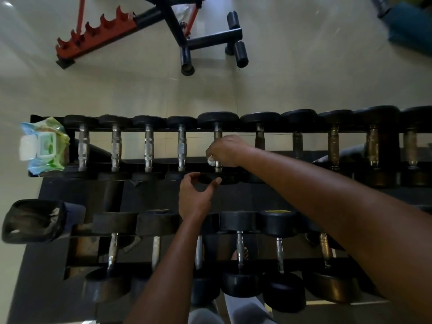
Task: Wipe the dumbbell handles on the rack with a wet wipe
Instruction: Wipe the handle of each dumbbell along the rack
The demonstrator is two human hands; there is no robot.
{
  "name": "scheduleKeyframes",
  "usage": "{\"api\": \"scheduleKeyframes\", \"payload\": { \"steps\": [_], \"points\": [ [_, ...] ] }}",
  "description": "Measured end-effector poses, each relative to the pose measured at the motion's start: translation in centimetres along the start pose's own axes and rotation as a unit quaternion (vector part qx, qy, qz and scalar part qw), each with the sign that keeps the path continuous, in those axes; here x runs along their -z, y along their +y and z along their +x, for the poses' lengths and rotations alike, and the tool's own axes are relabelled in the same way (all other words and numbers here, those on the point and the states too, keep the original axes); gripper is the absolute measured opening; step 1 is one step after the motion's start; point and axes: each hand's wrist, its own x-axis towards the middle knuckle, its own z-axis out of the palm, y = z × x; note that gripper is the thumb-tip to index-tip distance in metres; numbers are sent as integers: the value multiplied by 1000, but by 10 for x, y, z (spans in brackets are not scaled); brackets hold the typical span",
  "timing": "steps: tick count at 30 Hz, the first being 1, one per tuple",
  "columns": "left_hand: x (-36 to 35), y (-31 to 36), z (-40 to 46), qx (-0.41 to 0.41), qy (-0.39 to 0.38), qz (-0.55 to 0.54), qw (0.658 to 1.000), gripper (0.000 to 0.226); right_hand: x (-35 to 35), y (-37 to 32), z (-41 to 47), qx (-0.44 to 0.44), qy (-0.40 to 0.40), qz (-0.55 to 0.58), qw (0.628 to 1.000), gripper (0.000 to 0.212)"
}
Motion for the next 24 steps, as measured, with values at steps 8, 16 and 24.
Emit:
{"api": "scheduleKeyframes", "payload": {
  "steps": [8,16,24],
  "points": [
    [-17,-7,-12,68,25,-67,995,87,-15,0,-20,-80,11,266,960,14],
    [-52,-21,-18,131,-15,-267,955,113,-33,33,-22,-244,212,522,789,19],
    [-59,-26,-7,136,43,-327,934,72,-44,33,-11,-260,246,541,761,20]
  ]
}}
